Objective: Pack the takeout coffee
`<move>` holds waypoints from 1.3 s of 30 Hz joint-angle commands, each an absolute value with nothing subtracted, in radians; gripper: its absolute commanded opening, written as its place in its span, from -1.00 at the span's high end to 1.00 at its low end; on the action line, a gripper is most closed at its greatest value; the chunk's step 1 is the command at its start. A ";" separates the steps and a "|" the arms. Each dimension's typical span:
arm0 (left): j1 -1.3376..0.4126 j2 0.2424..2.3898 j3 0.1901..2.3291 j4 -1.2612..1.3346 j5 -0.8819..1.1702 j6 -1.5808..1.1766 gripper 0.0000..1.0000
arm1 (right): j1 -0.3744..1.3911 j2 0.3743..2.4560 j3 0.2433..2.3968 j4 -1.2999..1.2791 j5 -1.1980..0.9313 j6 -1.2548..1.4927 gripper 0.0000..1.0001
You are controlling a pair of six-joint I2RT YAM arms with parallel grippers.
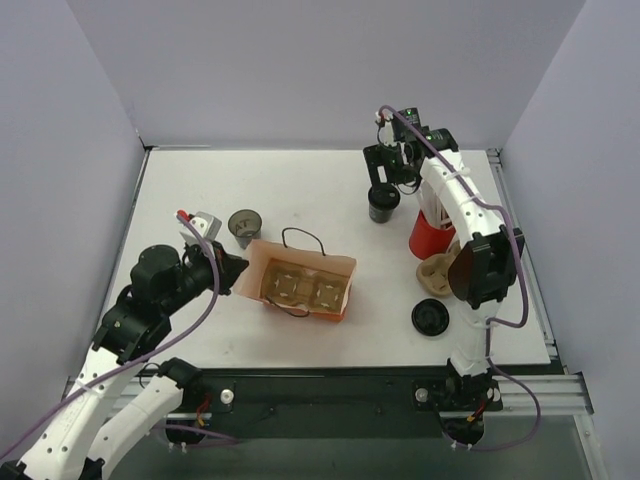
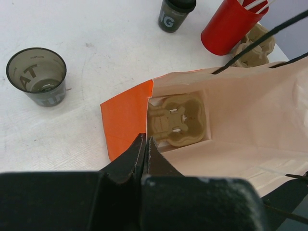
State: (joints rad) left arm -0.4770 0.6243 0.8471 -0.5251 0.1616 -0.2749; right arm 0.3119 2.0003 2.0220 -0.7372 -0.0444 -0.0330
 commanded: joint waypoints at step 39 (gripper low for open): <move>-0.480 0.466 0.870 -0.594 0.100 -0.178 1.00 | 0.304 2.181 2.125 -0.755 -0.089 -0.180 -0.68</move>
